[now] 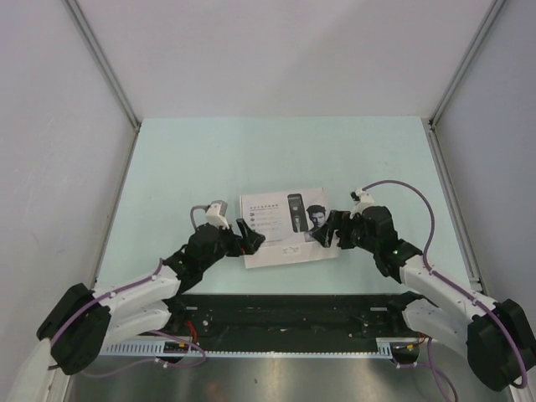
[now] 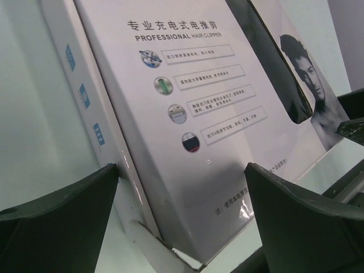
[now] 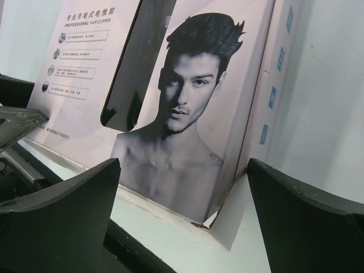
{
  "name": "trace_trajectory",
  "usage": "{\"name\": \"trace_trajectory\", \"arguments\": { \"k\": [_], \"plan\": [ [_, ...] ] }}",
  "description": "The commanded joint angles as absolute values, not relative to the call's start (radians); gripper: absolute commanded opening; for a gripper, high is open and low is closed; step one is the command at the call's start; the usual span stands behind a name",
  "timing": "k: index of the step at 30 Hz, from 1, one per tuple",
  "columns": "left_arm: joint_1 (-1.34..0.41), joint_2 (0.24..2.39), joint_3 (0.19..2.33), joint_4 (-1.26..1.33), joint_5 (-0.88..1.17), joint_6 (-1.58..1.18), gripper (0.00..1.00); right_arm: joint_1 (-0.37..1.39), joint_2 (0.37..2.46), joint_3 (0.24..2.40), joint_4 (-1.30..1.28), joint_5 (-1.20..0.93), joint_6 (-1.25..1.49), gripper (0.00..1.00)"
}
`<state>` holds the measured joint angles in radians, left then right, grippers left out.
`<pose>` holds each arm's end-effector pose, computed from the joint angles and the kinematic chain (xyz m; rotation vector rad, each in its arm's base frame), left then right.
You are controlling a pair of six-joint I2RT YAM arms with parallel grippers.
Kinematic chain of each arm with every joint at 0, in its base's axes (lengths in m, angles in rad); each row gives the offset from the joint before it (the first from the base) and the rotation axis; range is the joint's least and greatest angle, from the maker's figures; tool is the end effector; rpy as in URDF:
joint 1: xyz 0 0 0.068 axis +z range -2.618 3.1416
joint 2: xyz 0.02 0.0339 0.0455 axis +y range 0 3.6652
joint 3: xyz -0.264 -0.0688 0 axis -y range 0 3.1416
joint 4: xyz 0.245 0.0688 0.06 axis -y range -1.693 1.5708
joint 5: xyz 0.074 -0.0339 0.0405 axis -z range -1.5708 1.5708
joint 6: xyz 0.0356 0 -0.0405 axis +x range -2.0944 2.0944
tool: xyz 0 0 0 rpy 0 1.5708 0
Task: Sort the hair-cutting tools
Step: Close the storage box at the center of the board.
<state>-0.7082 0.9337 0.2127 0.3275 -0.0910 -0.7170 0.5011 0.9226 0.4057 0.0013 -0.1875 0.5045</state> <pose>0.1447 -0.1196 0.1671 -0.0717 2.0592 -0.8280 0.1705 0.1010 0.2013 -0.1155 2.1761 0.7902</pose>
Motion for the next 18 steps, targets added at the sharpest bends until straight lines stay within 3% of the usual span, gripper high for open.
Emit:
{"name": "trace_trajectory", "arguments": {
  "k": [1, 11, 18],
  "plan": [
    [-0.683, 1.021, 0.321, 0.422, 0.095, -0.735, 0.97, 0.502, 0.992, 0.426, 0.147, -0.307, 0.528, 1.00],
    [-0.603, 1.193, 0.460, 0.460, 0.244, -0.634, 0.88, 0.601, 1.141, 0.492, 0.233, -0.250, 0.523, 1.00],
    [-0.571, 1.287, 0.528, 0.465, 0.265, -0.565, 0.89, 0.611, 1.192, 0.532, 0.198, -0.164, 0.486, 1.00]
  ]
}}
